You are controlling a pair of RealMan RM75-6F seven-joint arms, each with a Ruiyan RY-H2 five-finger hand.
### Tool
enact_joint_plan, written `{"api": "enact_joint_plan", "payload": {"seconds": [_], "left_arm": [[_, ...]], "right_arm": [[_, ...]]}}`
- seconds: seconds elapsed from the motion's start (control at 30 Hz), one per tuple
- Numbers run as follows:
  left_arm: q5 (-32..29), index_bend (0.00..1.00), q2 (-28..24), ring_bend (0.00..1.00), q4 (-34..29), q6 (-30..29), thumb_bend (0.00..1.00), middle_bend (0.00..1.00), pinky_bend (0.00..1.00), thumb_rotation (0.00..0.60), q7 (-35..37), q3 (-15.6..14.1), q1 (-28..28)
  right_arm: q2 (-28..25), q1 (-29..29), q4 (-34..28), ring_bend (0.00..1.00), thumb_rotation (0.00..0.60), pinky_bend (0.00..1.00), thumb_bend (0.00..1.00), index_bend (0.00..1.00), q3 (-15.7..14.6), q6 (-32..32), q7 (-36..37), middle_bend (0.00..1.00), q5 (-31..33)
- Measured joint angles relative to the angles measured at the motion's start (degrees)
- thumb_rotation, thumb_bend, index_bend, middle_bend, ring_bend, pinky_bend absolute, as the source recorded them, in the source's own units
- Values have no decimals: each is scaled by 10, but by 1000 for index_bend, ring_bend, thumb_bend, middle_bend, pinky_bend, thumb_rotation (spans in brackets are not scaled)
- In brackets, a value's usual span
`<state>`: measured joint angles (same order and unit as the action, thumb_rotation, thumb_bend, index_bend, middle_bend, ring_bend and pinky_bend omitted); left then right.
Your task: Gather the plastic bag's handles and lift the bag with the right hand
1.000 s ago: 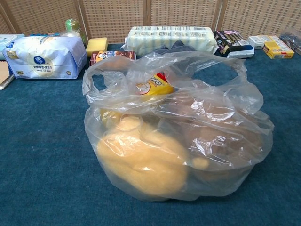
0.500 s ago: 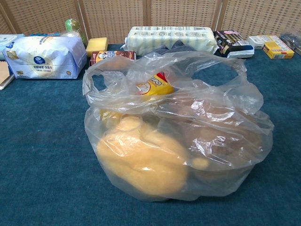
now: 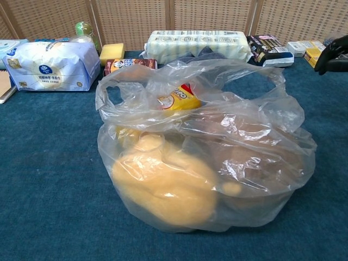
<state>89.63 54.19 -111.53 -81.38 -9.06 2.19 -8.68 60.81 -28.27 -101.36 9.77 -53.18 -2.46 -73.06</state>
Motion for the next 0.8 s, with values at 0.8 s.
{"api": "enact_joint_plan", "payload": {"seconds": [0.8], "left_arm": [[-2,180,6,47,20,1,94,119,235,600,21,-4,-3]], "right_arm": [[60,-78,18,136,84,52,128,317,-18,67,-115,292,94]]}}
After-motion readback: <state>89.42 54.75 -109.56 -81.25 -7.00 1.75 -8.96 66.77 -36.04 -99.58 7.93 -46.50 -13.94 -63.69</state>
